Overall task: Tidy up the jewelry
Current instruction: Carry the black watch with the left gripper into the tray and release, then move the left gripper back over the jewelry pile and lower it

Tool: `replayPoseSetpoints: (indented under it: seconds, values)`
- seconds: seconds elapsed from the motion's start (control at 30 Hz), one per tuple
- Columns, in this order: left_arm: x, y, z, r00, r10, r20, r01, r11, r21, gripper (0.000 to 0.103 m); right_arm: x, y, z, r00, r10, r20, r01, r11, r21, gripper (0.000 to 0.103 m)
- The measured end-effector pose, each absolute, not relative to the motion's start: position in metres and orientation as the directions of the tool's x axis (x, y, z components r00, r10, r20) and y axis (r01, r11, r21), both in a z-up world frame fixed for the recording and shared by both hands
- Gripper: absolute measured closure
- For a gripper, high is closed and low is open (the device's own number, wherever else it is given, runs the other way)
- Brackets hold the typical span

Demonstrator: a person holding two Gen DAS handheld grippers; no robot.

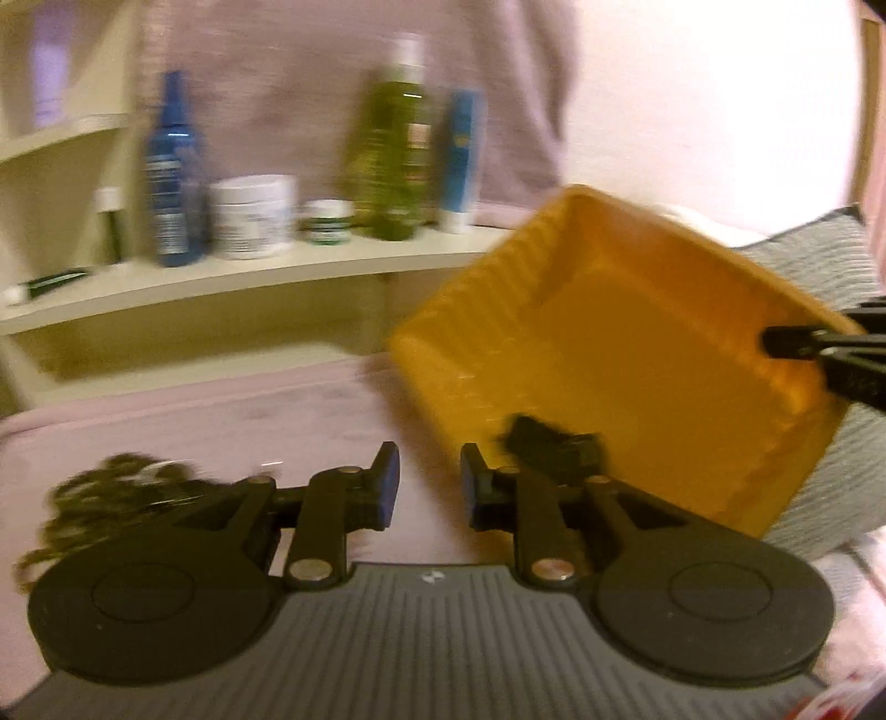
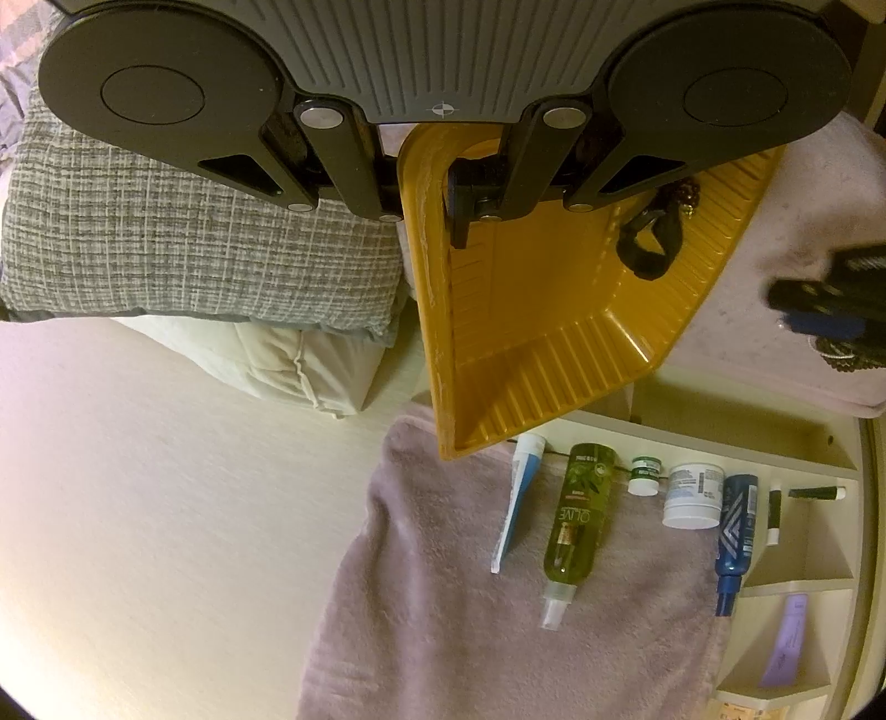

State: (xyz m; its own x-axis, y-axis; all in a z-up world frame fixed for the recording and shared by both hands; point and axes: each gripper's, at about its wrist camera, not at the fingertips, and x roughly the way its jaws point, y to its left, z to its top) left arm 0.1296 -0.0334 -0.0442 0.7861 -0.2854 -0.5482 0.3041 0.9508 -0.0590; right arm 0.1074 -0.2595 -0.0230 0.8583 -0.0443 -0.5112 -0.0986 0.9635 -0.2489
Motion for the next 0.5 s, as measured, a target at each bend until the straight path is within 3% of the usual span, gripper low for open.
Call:
replayPoseSetpoints:
  seconds: [0.3,0.5]
  values:
    - [0.115,0.034,-0.052,0.83,-0.072,-0.554,0.105,0.994,0.027,0.078,0.107,-0.259,-0.023,0.859,-0.046,-0.51,-0.1,0.962,-0.254,0.098]
    - [0.116,0.057,-0.062,0.823,-0.018,-0.567,0.042,0.999,0.03,0.078,0.107,-0.259,-0.023,0.859,-0.047,-0.509,-0.101,0.961,-0.258,0.098]
